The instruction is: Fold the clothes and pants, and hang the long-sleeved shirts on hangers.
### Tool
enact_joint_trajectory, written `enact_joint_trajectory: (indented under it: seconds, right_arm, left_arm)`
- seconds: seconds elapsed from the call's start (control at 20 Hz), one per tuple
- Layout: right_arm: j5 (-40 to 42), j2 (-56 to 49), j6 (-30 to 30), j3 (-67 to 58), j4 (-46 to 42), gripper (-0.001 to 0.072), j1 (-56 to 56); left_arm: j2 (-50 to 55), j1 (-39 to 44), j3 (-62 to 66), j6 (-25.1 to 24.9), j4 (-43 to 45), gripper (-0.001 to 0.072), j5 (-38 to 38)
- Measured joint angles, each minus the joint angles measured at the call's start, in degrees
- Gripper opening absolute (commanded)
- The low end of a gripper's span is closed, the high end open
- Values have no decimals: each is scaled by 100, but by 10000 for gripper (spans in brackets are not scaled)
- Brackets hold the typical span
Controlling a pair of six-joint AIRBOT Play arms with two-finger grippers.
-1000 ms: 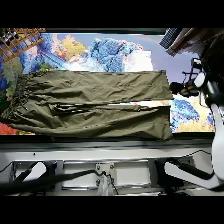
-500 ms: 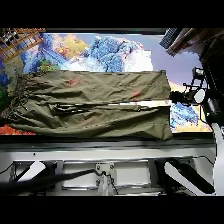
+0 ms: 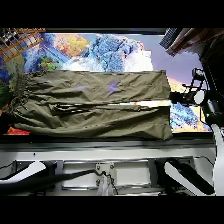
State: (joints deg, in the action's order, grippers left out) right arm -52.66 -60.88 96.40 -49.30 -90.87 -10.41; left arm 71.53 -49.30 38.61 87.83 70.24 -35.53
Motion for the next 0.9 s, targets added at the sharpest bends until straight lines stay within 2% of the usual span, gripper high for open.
enact_joint_trajectory:
  seconds: [0.05,0.3,0.55,0.6,0.65,0.7,0.9]
  right_arm:
    - [2,0,0,0,26,345,0]
    - [-26,2,-2,0,-109,345,-31]
    - [15,-4,-46,-2,-319,367,-297]
    - [20,-26,-125,-2,-326,385,-363]
    - [31,-72,-223,0,-328,471,-437]
    - [72,-131,-323,-2,-326,500,-514]
    - [83,-538,-973,-2,109,527,-798]
  left_arm:
    - [59,11,0,-37,-20,7,22]
    - [103,26,-2,-70,-61,9,-50]
    - [-400,4,-4,-83,367,8,-284]
    - [-511,2,-7,-83,479,8,-376]
    - [-612,-2,-9,-83,562,8,-496]
    - [-682,-2,-13,-83,629,8,-610]
    - [-824,-2,-17,-83,758,8,-933]
